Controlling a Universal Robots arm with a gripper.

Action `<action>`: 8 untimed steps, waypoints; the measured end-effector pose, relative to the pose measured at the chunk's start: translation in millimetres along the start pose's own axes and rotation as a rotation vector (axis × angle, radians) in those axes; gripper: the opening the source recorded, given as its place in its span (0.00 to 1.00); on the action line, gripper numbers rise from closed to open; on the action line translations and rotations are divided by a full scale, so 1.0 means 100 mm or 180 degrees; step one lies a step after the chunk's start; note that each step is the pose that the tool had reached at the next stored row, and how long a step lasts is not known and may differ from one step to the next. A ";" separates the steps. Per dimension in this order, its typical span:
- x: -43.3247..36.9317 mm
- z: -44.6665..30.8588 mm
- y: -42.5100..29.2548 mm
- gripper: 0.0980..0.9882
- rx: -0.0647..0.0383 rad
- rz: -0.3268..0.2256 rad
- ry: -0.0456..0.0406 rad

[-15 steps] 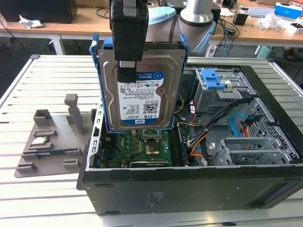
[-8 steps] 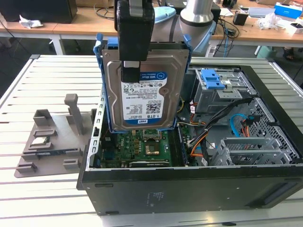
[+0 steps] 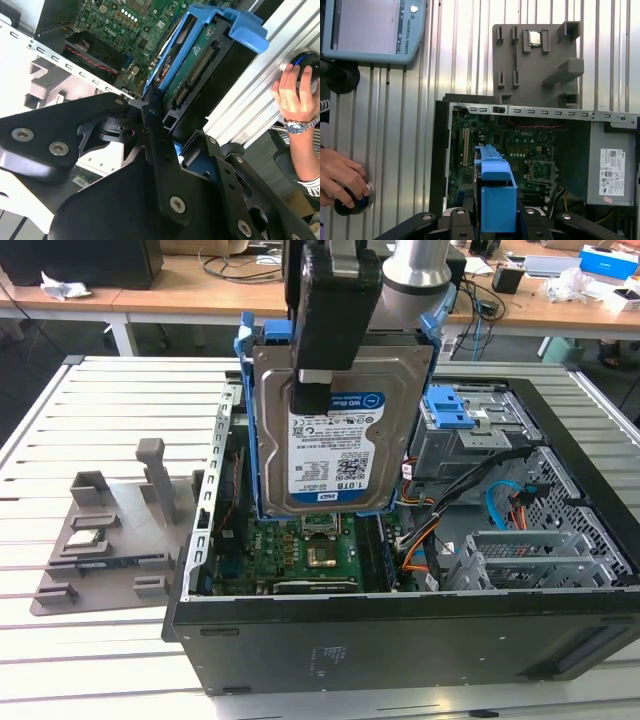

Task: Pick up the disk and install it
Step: 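Pick up the disk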

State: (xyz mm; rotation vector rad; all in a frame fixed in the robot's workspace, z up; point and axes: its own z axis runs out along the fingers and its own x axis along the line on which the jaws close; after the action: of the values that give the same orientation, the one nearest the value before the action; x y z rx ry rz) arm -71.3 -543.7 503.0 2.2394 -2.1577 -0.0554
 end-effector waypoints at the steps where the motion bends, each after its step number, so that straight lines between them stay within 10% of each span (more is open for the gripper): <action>1: 0.001 -0.001 -0.035 0.30 0.0000 0.0000 0.0000; 8: 0.007 -0.009 -0.179 0.30 0.0000 0.0000 0.0000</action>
State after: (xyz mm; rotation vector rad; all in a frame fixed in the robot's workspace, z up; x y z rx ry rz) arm -53.4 -543.7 503.1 2.2393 -2.1576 -0.0553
